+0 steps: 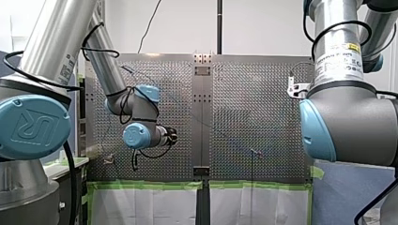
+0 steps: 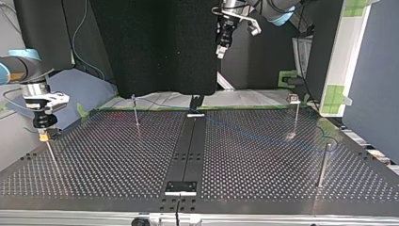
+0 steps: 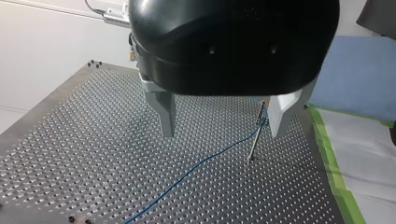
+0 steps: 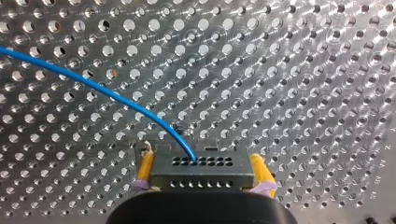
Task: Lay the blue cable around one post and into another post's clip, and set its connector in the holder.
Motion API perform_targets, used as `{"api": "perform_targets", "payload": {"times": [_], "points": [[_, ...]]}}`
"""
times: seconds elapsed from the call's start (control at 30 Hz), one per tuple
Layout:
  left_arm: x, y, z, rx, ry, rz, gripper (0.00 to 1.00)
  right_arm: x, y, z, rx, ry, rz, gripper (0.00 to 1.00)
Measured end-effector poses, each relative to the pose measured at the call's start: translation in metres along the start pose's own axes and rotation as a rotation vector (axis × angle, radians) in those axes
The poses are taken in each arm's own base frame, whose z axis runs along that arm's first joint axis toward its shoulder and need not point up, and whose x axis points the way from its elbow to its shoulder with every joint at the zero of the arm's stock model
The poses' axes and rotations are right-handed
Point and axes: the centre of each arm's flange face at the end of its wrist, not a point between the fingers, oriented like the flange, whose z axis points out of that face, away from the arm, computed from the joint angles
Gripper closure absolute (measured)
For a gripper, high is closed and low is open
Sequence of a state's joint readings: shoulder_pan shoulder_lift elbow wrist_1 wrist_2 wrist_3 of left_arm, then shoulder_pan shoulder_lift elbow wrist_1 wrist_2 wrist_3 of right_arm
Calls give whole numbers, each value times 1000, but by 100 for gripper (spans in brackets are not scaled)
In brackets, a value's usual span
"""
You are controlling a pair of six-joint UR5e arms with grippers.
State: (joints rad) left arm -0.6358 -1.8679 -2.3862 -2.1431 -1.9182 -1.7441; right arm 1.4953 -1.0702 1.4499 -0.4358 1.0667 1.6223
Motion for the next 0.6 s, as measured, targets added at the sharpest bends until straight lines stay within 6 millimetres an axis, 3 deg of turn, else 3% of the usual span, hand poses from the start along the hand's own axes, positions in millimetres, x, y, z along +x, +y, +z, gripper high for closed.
{"api": "perform_targets", "payload": {"times": [0.6], "points": [[0,1,0,-6,2,1,2,-9,-4,-12,-72,-102,-42,86]]}}
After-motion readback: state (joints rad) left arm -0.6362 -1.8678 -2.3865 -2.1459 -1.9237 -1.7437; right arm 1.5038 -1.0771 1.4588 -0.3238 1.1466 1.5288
